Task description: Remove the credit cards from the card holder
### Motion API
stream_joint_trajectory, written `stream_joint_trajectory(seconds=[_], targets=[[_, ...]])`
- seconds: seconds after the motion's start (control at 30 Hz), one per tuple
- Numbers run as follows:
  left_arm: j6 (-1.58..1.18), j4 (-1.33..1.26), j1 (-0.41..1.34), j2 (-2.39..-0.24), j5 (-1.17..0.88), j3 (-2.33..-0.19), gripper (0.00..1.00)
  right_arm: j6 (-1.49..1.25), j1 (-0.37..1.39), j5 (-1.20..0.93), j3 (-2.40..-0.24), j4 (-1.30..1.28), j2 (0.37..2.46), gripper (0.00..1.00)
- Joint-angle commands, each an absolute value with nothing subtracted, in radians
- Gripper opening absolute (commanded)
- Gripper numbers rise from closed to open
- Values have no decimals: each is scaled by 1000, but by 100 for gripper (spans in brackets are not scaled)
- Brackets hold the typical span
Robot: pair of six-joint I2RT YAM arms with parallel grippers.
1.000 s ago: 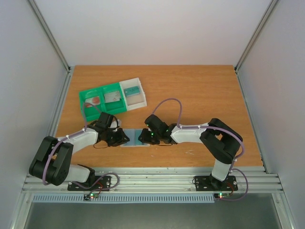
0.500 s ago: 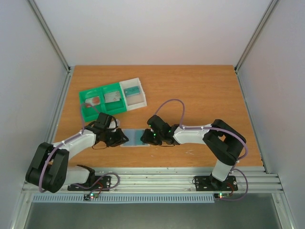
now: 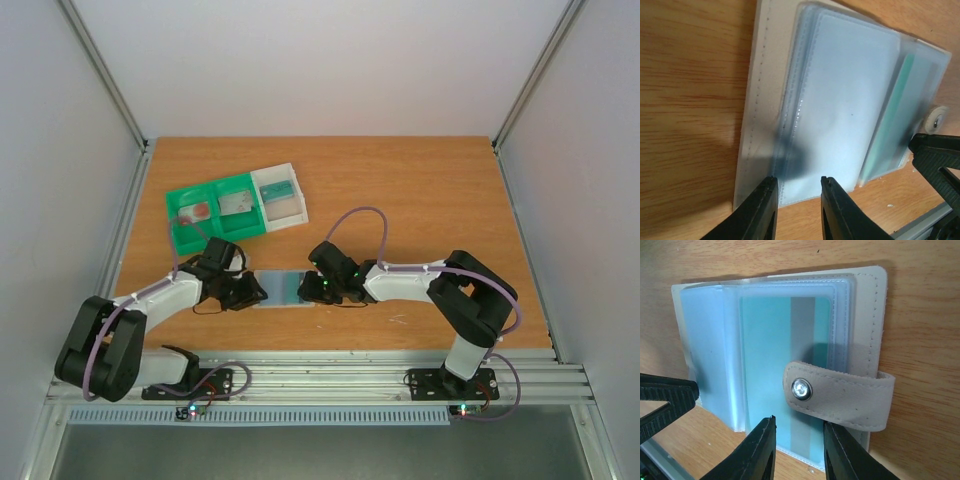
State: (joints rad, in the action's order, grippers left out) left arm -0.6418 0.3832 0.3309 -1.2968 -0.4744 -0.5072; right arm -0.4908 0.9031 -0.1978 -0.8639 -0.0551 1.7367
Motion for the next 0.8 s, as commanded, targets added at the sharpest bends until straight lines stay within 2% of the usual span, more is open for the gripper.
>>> stream_joint_trajectory(seconds=[0.0, 0.43, 0.77], targets=[[-623, 352, 332, -1312, -469, -489, 26, -464, 903, -146, -869, -105, 1736, 29], [-621, 347, 332, -1319, -469, -486, 26, -475, 910, -211, -887, -47, 1779, 29], [-621, 333, 333, -1326, -474, -480, 25, -508, 907, -281, -853, 111, 1752, 30]])
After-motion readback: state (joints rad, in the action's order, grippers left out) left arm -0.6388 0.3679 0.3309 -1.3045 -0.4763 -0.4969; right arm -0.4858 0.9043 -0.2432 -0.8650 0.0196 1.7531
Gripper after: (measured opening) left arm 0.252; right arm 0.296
